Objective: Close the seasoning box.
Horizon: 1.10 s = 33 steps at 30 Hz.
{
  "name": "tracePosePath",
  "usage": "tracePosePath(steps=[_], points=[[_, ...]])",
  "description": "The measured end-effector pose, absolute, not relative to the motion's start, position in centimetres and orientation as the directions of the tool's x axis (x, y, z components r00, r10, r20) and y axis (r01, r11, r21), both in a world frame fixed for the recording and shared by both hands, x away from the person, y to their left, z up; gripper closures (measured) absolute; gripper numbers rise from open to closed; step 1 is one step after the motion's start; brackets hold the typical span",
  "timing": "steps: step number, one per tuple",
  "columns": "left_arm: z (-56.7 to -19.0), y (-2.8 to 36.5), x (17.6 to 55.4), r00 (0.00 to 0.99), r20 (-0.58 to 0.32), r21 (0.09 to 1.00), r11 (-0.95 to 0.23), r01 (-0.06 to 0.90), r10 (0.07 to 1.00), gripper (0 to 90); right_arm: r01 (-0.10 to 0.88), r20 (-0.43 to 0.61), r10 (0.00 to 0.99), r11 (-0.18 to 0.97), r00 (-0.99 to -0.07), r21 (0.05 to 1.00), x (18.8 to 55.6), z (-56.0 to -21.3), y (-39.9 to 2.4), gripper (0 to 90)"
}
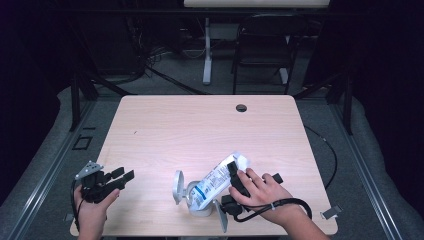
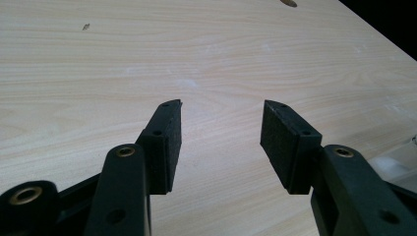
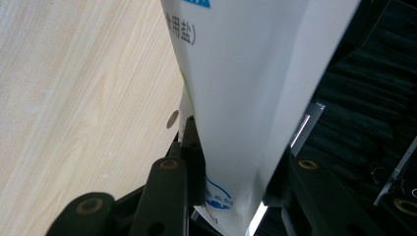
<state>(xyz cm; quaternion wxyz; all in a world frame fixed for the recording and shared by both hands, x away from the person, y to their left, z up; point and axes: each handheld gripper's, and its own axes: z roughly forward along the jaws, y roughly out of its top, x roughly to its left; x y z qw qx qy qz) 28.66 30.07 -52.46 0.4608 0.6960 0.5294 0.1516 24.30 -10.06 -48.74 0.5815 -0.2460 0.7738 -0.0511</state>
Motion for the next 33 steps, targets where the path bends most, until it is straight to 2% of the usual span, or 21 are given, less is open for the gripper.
tracePosePath(steps=[15,33], points=[[-52.53,30.09,28.69,0.391,-0.276,0.803,-0.013,0.596,0.878,50.8,-0.299,-0.868,-0.449,0.875,-0.213,-0.38,23.97,-48.68,-10.04,74.5],[-52.59,30.17,28.72,0.39,-0.277,0.8,-0.014,0.6,0.878,50.8,-0.316,-0.867,-0.459,0.866,-0.196,-0.387,24.02,-48.82,-10.11,77.2]])
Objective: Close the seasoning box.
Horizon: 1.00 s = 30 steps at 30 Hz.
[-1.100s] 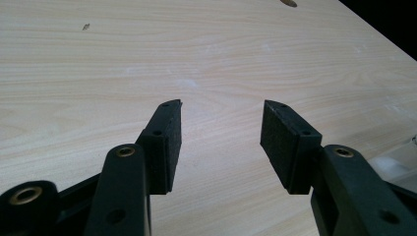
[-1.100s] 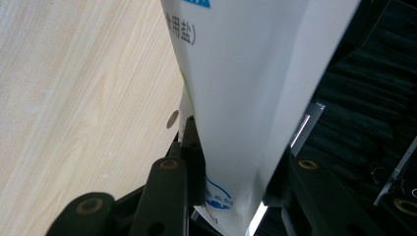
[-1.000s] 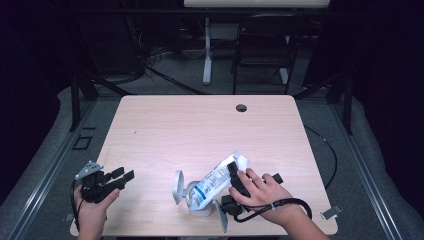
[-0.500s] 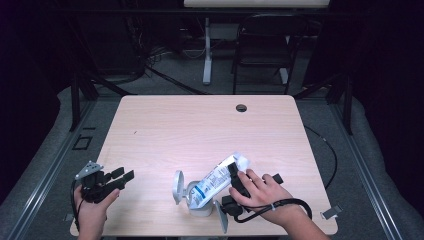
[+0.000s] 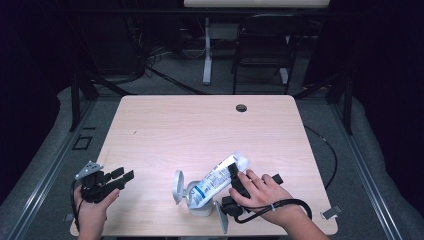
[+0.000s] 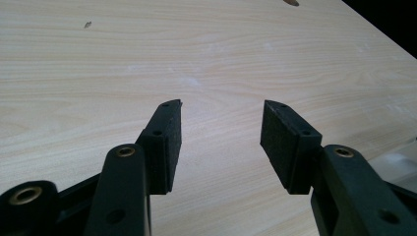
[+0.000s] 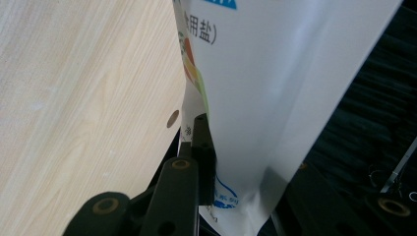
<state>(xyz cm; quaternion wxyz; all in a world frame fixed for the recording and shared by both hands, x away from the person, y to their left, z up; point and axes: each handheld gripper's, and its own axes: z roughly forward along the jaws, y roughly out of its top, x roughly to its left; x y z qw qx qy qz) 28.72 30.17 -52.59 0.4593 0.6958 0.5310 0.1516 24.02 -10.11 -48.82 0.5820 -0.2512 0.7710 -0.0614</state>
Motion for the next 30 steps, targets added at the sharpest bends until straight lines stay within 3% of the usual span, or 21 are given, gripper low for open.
tracePosePath(steps=[30], points=[[-52.66,30.2,28.77,0.385,-0.278,0.801,-0.009,0.599,0.88,50.8,-0.305,-0.871,-0.435,0.881,-0.227,-0.361,23.87,-48.76,-9.94,79.6]])
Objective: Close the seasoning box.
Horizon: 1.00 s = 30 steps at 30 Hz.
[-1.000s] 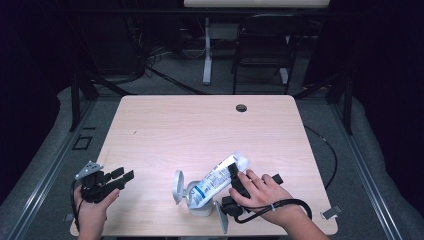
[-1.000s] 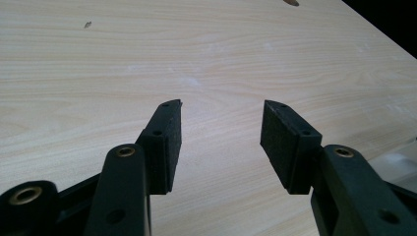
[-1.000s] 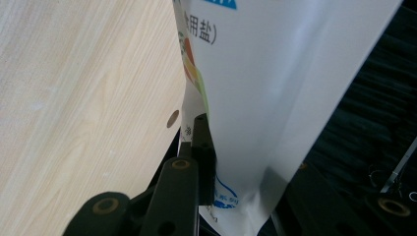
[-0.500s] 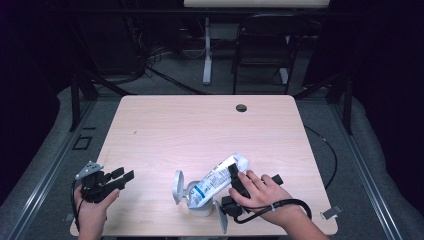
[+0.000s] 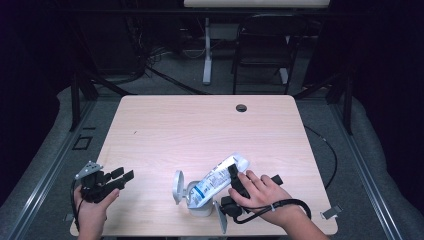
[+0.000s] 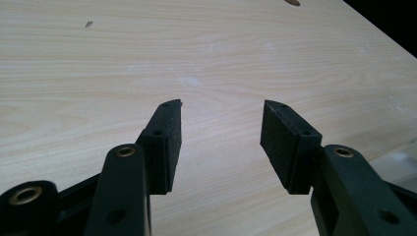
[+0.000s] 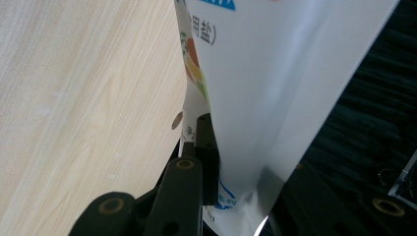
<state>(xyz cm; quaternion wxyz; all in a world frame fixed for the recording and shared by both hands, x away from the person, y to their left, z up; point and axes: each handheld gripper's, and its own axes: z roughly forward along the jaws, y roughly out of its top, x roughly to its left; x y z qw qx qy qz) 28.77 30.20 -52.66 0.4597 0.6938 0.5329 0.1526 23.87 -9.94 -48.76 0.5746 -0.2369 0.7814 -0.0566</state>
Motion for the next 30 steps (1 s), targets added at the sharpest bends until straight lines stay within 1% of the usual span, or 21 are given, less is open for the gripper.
tracePosePath(steps=[15,30], points=[[-52.82,30.22,28.88,0.384,-0.28,0.795,-0.012,0.607,0.88,50.8,-0.291,-0.876,-0.42,0.891,-0.237,-0.349,23.76,-48.75,-9.87,79.6],[-52.77,30.28,28.87,0.385,-0.282,0.793,-0.012,0.609,0.878,50.8,-0.294,-0.873,-0.437,0.882,-0.218,-0.368,23.64,-48.44,-9.92,79.6]])
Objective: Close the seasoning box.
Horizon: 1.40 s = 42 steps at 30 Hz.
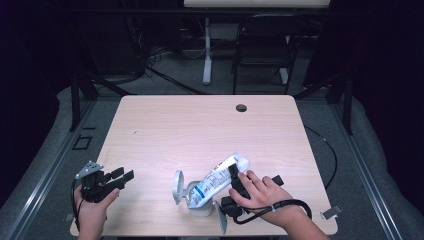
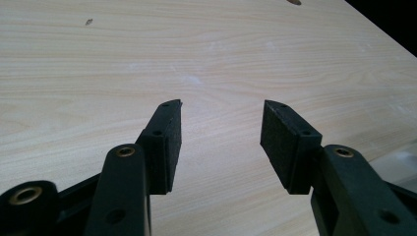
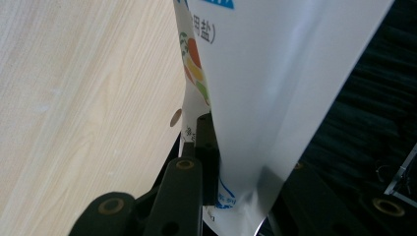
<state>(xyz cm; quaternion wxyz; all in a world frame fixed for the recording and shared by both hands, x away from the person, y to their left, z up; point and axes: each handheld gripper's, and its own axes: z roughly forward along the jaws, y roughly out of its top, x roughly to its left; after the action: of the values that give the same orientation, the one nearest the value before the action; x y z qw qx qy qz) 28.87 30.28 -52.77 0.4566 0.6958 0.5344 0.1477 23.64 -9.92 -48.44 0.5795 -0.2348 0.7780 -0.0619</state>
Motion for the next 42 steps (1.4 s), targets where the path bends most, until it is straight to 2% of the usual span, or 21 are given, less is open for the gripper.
tracePosePath(steps=[42], points=[[-52.8,30.37,28.89,0.382,-0.282,0.792,-0.011,0.611,0.88,50.8,-0.31,-0.873,-0.453,0.869,-0.183,-0.386,23.55,-47.94,-10.18,82.6]])
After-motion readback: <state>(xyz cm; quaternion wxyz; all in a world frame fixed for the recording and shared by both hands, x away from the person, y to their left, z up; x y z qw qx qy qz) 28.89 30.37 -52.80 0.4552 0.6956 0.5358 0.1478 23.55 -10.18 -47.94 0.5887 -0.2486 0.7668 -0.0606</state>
